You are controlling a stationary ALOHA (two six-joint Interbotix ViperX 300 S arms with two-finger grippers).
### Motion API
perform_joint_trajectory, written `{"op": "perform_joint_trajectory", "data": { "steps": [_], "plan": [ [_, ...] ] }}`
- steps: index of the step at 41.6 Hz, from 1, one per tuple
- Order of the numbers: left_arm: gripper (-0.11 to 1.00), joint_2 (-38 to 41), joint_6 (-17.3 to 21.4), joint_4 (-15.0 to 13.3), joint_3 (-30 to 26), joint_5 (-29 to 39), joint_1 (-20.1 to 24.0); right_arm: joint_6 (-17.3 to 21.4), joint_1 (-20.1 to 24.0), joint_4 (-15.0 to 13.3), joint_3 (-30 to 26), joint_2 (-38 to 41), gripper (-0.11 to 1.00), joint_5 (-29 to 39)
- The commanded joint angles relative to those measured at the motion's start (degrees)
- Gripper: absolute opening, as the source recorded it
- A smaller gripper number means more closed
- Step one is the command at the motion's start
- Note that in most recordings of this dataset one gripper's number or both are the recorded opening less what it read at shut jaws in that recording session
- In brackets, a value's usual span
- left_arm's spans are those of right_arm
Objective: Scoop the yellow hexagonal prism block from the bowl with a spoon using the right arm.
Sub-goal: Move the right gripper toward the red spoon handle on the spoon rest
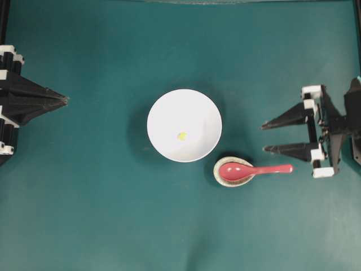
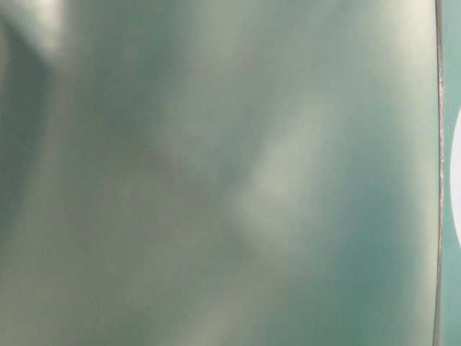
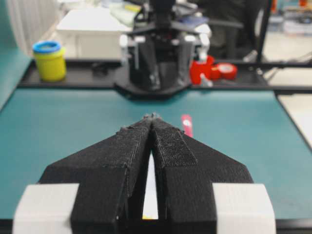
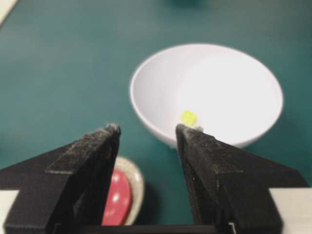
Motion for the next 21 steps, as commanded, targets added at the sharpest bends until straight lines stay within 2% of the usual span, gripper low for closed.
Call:
{"op": "perform_joint_trajectory", "data": {
  "steps": [1, 13, 21],
  "plan": [
    [0.00, 0.5, 0.0, 0.1, -0.8, -0.3, -0.1, 0.1, 1.8, 1.7, 0.4, 3.3, 0.56, -5.4],
    [0.00, 0.8, 0.0, 0.1, -0.7, -0.3, -0.2, 0.1, 8.5, 8.3, 3.5, 15.6, 0.56, -21.6],
    [0.00, 0.9, 0.0, 0.1, -0.7, -0.2, -0.1, 0.4, 14.4, 15.2, 4.2, 23.5, 0.56, -28.7]
  ]
}}
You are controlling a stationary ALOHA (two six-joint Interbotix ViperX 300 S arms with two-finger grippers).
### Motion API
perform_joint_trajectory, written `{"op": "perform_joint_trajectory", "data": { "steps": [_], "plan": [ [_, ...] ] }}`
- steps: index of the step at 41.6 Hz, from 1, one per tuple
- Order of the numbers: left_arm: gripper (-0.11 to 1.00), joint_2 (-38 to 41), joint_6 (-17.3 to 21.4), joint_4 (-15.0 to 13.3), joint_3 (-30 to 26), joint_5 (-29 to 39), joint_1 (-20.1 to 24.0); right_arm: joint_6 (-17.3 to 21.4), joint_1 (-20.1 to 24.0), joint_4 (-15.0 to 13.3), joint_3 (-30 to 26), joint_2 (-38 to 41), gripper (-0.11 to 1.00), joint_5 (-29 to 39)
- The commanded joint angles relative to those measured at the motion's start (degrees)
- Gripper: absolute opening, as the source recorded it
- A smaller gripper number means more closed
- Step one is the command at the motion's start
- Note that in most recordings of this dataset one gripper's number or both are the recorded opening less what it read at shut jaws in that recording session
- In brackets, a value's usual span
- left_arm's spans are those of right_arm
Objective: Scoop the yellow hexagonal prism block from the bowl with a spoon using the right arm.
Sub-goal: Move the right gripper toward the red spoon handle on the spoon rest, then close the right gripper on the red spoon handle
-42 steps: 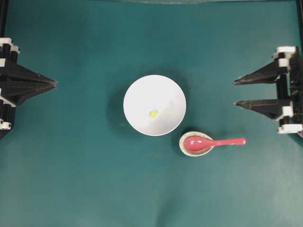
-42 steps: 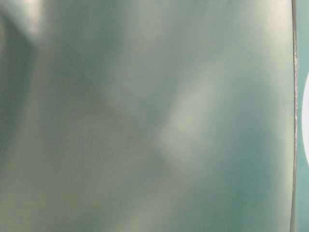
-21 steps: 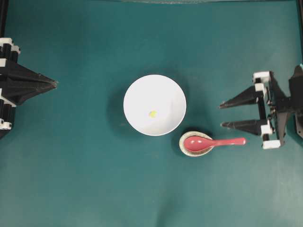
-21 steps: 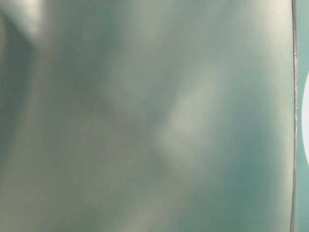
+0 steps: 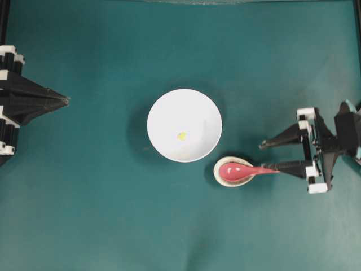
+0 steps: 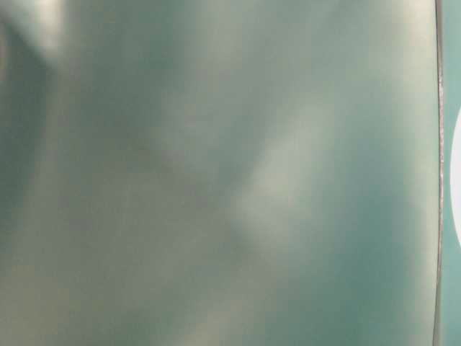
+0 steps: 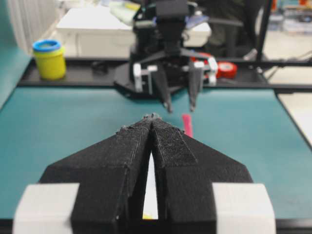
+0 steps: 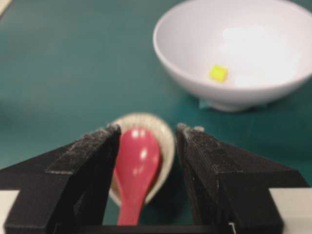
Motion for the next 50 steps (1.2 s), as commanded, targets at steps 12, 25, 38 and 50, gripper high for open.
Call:
{"op": "perform_joint_trajectory", "data": {
  "steps": [12, 25, 38, 50],
  "plan": [
    [0.00, 0.6, 0.0, 0.1, -0.7, 0.4, -0.1, 3.9, 8.4, 7.8, -0.9, 10.5, 0.55, -7.0],
    [0.00, 0.6, 0.0, 0.1, -0.7, 0.8, 0.0, 4.4, 10.7, 10.2, -2.2, 15.1, 0.55, -7.3],
    [0.00, 0.6, 0.0, 0.1, -0.7, 0.8, -0.1, 4.4, 11.1, 11.0, -2.3, 16.4, 0.55, -7.0],
    [0.00, 0.6, 0.0, 0.1, -0.6, 0.8, -0.1, 4.4, 11.1, 11.1, -2.3, 16.4, 0.55, -6.4]
  ]
}}
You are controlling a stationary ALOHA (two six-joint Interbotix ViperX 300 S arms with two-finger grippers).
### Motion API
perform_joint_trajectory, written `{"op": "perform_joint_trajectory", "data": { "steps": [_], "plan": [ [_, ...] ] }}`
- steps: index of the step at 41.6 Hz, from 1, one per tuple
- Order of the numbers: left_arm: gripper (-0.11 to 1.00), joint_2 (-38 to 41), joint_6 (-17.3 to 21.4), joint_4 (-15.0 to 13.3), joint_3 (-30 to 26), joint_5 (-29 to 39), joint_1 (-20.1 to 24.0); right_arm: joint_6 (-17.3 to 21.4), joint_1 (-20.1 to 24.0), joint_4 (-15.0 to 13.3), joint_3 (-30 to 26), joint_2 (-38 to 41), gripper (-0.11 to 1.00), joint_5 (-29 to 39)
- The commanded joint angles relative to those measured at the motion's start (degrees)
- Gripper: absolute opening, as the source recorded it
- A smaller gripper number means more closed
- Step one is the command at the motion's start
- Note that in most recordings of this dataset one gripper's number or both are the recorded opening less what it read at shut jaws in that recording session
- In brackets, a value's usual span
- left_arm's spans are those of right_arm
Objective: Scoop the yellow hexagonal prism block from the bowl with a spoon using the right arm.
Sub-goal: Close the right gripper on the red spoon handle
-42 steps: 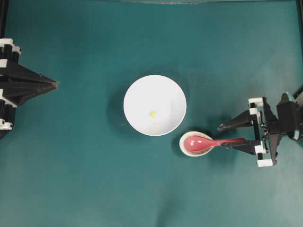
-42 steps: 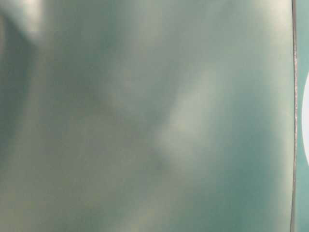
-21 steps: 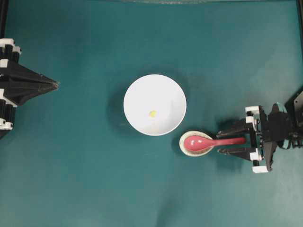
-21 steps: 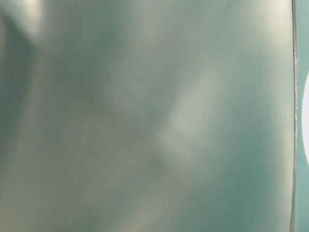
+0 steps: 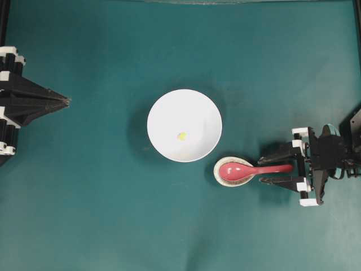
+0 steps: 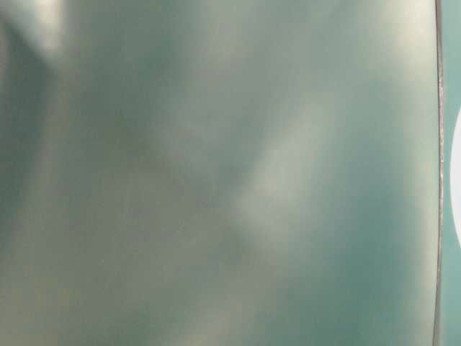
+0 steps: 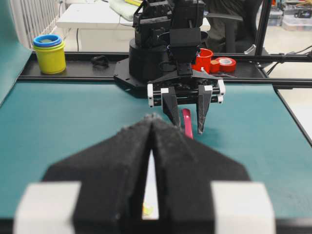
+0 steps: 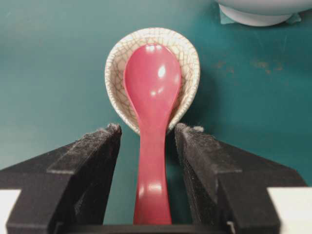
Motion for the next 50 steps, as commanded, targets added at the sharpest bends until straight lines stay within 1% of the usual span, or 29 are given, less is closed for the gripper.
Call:
{"op": "perform_joint_trajectory", "data": {
  "steps": [1, 7, 25, 42, 50],
  "plan": [
    [0.00, 0.5, -0.1, 0.0, -0.6, -0.3, 0.0, 0.1, 0.2, 0.2, -0.3, -0.6, 0.55, 0.0],
    [0.00, 0.5, -0.1, 0.0, -0.6, -0.2, 0.0, 0.1, 0.2, 0.1, -0.1, -0.6, 0.51, -0.1],
    [0.00, 0.4, -0.1, 0.0, -0.6, -0.2, -0.1, 0.1, 0.3, 0.2, 0.0, -0.6, 0.25, 0.1],
    [0.00, 0.5, -0.1, 0.0, -0.6, -0.2, -0.1, -0.1, 0.2, 0.2, 0.0, -0.7, 0.24, -0.4],
    [0.00, 0.5, -0.1, 0.0, -0.6, -0.2, -0.1, -0.4, 0.2, 0.1, 0.0, -2.7, 0.24, -0.4]
  ]
}}
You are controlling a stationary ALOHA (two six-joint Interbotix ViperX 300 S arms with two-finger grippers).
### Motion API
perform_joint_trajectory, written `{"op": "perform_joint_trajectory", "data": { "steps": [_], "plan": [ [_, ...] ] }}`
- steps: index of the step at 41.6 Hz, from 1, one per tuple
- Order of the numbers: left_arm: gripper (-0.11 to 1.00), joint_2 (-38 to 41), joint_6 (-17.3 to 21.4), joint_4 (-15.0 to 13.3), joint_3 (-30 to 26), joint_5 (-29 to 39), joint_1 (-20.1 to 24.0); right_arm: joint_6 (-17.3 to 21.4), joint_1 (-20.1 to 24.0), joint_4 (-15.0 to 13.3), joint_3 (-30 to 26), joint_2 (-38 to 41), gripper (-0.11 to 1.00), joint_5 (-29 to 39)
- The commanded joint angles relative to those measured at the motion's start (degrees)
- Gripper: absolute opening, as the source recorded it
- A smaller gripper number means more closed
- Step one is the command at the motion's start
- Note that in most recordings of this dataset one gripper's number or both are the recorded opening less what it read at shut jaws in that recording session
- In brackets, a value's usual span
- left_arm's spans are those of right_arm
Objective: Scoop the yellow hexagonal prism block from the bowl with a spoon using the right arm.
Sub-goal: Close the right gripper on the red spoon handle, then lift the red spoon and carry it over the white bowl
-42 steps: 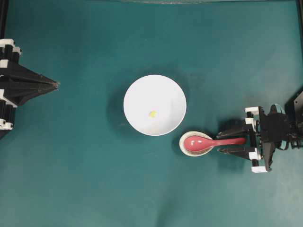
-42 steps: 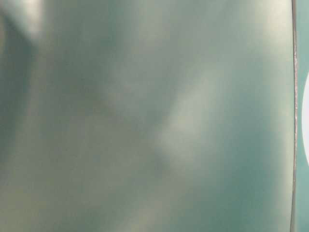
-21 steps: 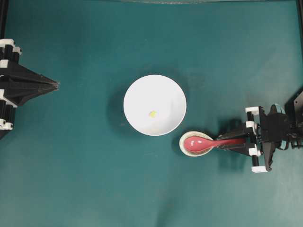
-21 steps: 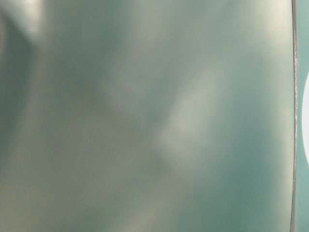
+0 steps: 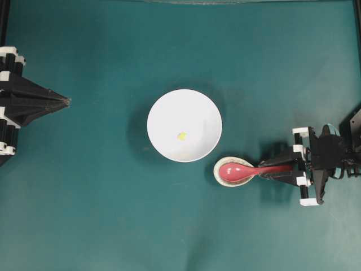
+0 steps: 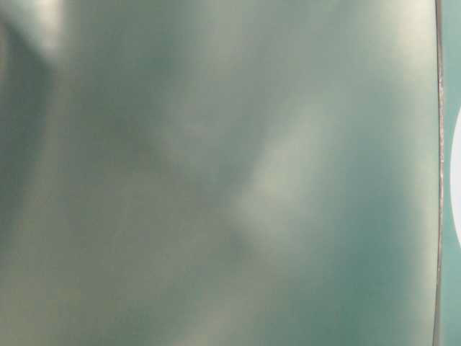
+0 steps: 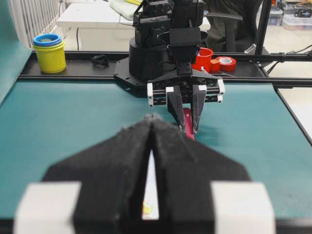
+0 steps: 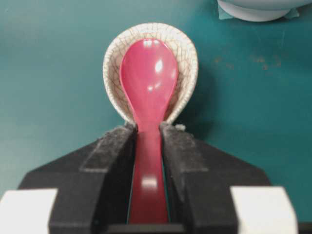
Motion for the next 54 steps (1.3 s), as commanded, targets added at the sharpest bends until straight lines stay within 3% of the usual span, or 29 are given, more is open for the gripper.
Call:
{"op": "perform_joint_trajectory", "data": {
  "steps": [1, 8, 17, 24, 35, 45, 54],
  "plan": [
    [0.00, 0.5, -0.1, 0.0, -0.6, -0.4, 0.0, -0.2, 0.2, 0.1, -0.2, -2.5, 0.24, -0.6],
    [0.00, 0.7, -0.1, 0.0, -0.6, -0.4, 0.0, -1.0, -0.2, 0.1, -0.1, -7.4, 0.24, 1.1],
    [0.00, 1.0, -0.1, 0.0, -0.5, 0.3, -0.1, -3.9, -3.0, 0.0, -1.2, -16.0, 0.24, 10.6],
    [0.00, 1.0, -0.1, 0.1, -0.6, 1.2, -0.1, -8.4, -6.4, 0.0, -4.8, -23.9, 0.24, 23.3],
    [0.00, 0.5, 0.8, 0.6, -0.8, -0.5, -0.1, -15.4, -15.0, -0.1, -15.2, -33.1, 0.24, 49.2],
    [0.00, 0.8, 0.8, 0.6, -0.7, -0.2, 0.0, -17.5, -24.6, -1.7, -25.6, -33.8, 0.24, 69.2],
    [0.00, 0.8, 0.7, 0.7, -0.7, -0.1, -0.1, -17.4, -31.2, -4.2, -31.8, -30.7, 0.24, 78.0]
  ]
}}
